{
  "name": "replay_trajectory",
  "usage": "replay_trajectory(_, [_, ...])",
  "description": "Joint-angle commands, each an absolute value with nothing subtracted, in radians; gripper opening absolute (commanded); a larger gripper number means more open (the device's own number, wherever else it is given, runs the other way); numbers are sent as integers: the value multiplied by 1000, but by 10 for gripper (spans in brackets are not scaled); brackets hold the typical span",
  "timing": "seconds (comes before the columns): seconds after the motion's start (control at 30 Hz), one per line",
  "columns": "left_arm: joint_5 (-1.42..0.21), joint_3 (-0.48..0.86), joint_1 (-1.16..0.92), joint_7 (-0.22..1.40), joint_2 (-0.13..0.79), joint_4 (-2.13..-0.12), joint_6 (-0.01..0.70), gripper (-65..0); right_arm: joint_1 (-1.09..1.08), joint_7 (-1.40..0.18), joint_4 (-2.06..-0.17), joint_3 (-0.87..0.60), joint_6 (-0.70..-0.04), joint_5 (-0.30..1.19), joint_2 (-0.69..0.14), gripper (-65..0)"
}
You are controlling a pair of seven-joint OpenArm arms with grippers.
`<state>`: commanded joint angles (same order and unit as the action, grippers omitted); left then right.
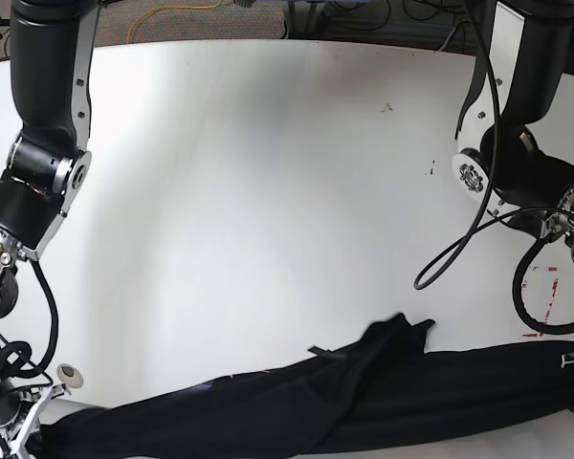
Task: Fold the T-shirt properly
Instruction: 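Lift the shirt with both grippers and stretch it between them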
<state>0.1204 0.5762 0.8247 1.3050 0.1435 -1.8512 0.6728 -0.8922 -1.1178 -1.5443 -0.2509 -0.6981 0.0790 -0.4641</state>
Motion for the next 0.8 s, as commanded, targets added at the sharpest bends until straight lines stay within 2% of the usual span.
replay_trajectory(0.43, [117, 647, 535, 1303, 142, -1874, 676, -650, -513, -1112, -1699, -355, -698, 79, -458, -650])
replay_trajectory(0.57, [117, 671, 433, 1303, 143, -1879, 698, -650, -389, -1093, -1713, -406, -698, 81, -427, -650])
replay_trajectory(0.8, [117, 720, 280, 1303, 143, -1880, 698, -650, -225, -1064, -1727, -461, -698, 81, -394, -650])
